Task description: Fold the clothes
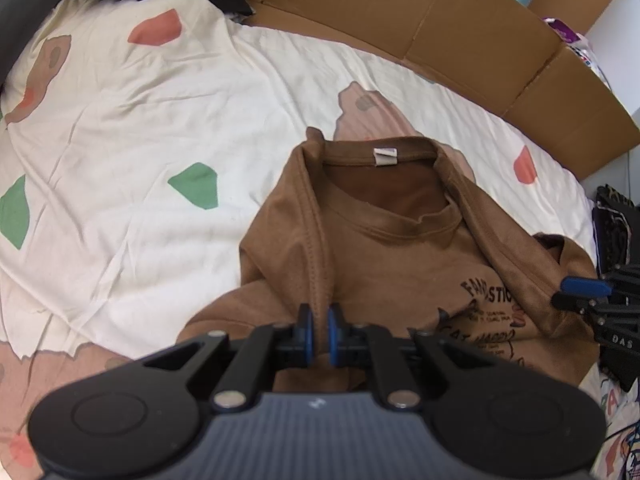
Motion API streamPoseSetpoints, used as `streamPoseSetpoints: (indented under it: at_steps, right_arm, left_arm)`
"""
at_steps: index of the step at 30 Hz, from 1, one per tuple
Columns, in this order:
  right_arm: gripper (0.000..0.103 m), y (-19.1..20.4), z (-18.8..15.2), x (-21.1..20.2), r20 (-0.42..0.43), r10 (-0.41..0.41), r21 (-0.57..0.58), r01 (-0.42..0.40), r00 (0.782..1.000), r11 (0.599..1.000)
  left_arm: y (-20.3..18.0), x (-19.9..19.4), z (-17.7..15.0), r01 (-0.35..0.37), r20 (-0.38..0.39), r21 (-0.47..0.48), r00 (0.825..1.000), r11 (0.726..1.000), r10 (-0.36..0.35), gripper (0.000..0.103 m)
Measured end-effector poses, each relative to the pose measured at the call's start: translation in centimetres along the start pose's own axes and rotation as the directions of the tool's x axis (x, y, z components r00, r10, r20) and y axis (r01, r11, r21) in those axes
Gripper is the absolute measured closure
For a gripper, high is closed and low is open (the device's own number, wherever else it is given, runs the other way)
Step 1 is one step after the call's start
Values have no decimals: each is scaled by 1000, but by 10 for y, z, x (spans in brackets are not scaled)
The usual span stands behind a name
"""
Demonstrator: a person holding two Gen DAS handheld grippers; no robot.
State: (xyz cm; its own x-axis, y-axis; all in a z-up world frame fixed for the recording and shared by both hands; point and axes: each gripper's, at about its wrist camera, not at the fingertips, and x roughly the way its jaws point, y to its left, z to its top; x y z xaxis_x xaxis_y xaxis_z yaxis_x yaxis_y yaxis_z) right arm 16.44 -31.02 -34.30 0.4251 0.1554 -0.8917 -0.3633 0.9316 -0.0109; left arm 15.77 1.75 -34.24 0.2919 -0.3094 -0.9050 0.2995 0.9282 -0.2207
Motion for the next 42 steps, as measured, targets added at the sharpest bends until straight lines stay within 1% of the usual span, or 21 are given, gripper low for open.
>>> streamPoseSetpoints:
  at_steps: [2, 6, 7, 9, 15, 18, 20, 22, 24, 26, 29, 32, 35, 38, 42]
  right_arm:
    - [74, 2, 1, 0, 0, 2, -5, -2, 1000, 1000]
    - [74, 2, 3, 0, 9, -36, -23, 36, 999, 999]
    - [72, 1, 4, 0, 10, -34, -24, 34, 999, 999]
    - [65, 0, 4, 2, 0, -28, -22, 28, 1000, 999]
    - [65, 0, -1, 14, -36, -11, -22, 11, 999, 1000]
    - [70, -1, -3, 19, -47, -7, -7, 6, 999, 1000]
    - [80, -2, -4, 21, -55, 1, -2, -1, 998, 1000]
    - [80, -2, -4, 24, -62, 9, 4, -9, 998, 1000]
    - [85, -1, -5, 25, -68, 16, 4, -15, 998, 1000]
    - [94, 0, -5, 27, -72, 20, 0, -20, 997, 1000]
    - [95, 1, -5, 27, -73, 20, -2, -21, 997, 1000]
    - [96, 2, -3, 22, -59, 9, -19, -11, 998, 1000]
    - [97, 2, 2, 13, -38, -41, -65, 38, 998, 997]
    - [97, -2, 9, 5, -23, -78, -88, 75, 997, 993]
    - [97, -5, 15, -1, -8, -142, -157, 139, 990, 978]
  left_arm:
    - [0, 0, 0, 1, 1, 0, 1000, 1000, -1, 95]
    - [-1, 1, -1, 4, 1, 3, 1000, 1000, -4, 95]
    - [0, 1, -1, 6, 1, 3, 1000, 1000, -6, 95]
    - [0, 1, -1, 6, 1, 2, 1000, 1000, -6, 95]
    - [-1, 2, 0, 5, 1, -5, 1000, 1000, -5, 95]
    - [0, 1, 0, 6, 1, -4, 1000, 1000, -6, 95]
    - [0, 2, 0, 6, 2, -3, 1000, 1000, -6, 95]
    - [0, 1, -1, 6, 2, -3, 1000, 1000, -6, 95]
    - [0, 2, -1, 6, 2, -2, 1000, 1000, -6, 95]
    - [0, 2, -1, 5, 2, -1, 1000, 1000, -5, 95]
    - [0, 1, -1, 6, 3, 6, 1000, 1000, -6, 95]
    - [0, -1, -1, 2, 0, 40, 1000, 999, -2, 95]
    - [4, -5, 0, -30, 4, 80, 1000, 996, 30, 96]
    - [13, -11, 5, -65, 10, 119, 998, 991, 64, 96]
    - [29, -21, 10, -114, 20, 164, 994, 980, 112, 96]
